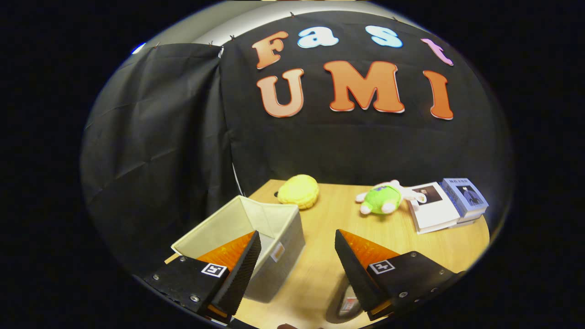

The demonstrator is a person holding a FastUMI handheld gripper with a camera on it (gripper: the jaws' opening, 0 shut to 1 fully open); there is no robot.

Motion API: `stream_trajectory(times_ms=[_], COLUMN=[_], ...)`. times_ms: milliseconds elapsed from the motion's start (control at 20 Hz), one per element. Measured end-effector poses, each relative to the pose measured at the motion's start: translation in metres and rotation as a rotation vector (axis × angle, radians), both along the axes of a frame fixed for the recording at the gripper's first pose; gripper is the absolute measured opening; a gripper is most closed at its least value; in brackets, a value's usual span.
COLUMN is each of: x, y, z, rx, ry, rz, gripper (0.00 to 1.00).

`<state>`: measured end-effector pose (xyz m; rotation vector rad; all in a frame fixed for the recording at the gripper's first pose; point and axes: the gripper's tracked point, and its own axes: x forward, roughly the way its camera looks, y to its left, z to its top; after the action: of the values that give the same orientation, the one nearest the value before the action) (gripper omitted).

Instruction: Open the storage box then place both shoes into the box .Put the left shoe in first, then the right shoe, with the right side of both shoes facing outward in a uniform manner.

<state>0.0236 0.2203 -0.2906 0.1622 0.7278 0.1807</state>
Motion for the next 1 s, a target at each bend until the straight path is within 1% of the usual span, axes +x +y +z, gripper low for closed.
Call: stream_trajectory(times_ms=[250,300,450,600,800,850,900,1000], x=[-0.033,-0.038,-0.054,-0.072,-0.077,-0.076,-0.072,-0.064], y=[-0.065,-0.072,-0.085,-0.096,-0.111,-0.115,-0.114,-0.112], z=[-0.060,-0.070,-0.098,-0.126,-0.163,-0.172,-0.177,-0.186], rx=[-0.106,-0.117,-0.119,-0.163,-0.220,-0.227,-0.220,-0.208], ry=[0.113,0.133,0.183,0.231,0.313,0.333,0.340,0.351], rz=[-0.073,-0.073,-0.083,-0.088,-0.119,-0.133,-0.135,-0.145], gripper=[0.96,0.96,0.92,0.87,0.85,0.80,0.78,0.67])
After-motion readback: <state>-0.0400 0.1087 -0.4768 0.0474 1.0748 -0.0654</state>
